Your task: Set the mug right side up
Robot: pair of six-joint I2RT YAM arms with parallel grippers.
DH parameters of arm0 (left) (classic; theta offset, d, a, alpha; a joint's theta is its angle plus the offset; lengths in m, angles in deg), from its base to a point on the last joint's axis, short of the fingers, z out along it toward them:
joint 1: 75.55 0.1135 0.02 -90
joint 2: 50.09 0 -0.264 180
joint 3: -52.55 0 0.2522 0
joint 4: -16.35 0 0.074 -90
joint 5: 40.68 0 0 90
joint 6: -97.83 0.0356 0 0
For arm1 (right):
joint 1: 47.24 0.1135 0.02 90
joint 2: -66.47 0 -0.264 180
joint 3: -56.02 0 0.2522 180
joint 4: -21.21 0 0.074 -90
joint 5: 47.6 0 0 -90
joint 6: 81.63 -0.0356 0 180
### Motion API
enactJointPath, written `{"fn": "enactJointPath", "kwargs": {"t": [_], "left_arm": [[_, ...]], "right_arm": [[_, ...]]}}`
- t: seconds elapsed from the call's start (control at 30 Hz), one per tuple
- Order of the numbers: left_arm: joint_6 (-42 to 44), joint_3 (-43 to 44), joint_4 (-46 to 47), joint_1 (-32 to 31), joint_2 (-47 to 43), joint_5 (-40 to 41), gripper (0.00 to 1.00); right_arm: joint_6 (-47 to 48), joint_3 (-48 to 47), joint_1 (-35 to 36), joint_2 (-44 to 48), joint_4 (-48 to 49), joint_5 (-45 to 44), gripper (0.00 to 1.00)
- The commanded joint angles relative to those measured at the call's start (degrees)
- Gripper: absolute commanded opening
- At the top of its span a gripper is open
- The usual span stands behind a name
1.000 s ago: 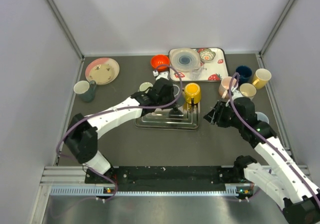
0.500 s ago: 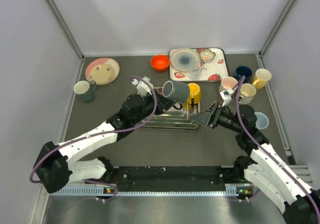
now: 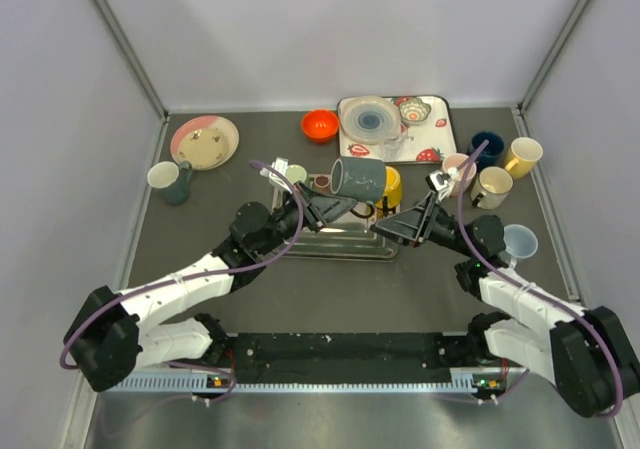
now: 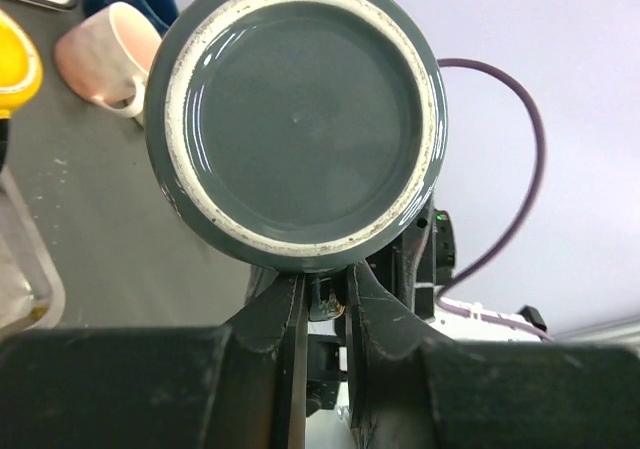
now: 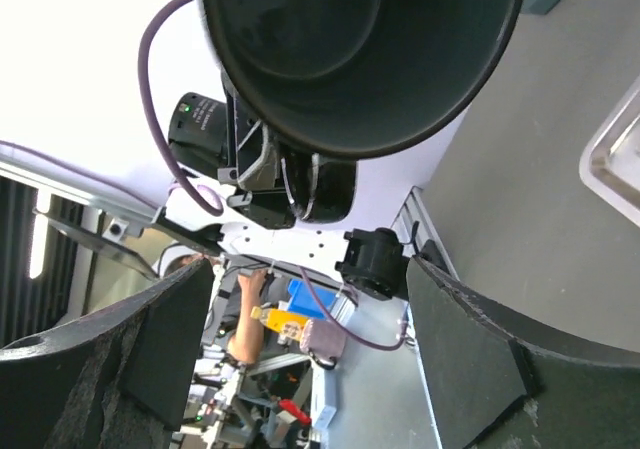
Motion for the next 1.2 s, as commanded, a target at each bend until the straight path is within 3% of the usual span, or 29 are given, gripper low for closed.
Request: {"fn": "enactJointPath", "kwargs": {"t": [0.0,0.33,0.63,1.17], "left_arm": [[-2.0,0.5,12.6,0.1,-1.3,-3.1,0.0],[-1.4,0.6,12.7,0.2,-0.4,-5.4,0.0],[-0.4,1.8,12.1,0.1,1.1,-8.8,0.0],[2.0,0.2,10.4,-1.8,-0.9,-11.2,0.0]], "right_arm": [[-7.5,-2.5,0.8,-5.5,18.8,2.3,0.79],[-7.3,-7.6,2.2,-9.7,17.6,2.7,0.77],[-6.9,-9.9,4.1,-12.2,16.0,1.4,0.62],[-13.7,-9.9,4.1,-15.7,18.9,-9.5,0.36]]}}
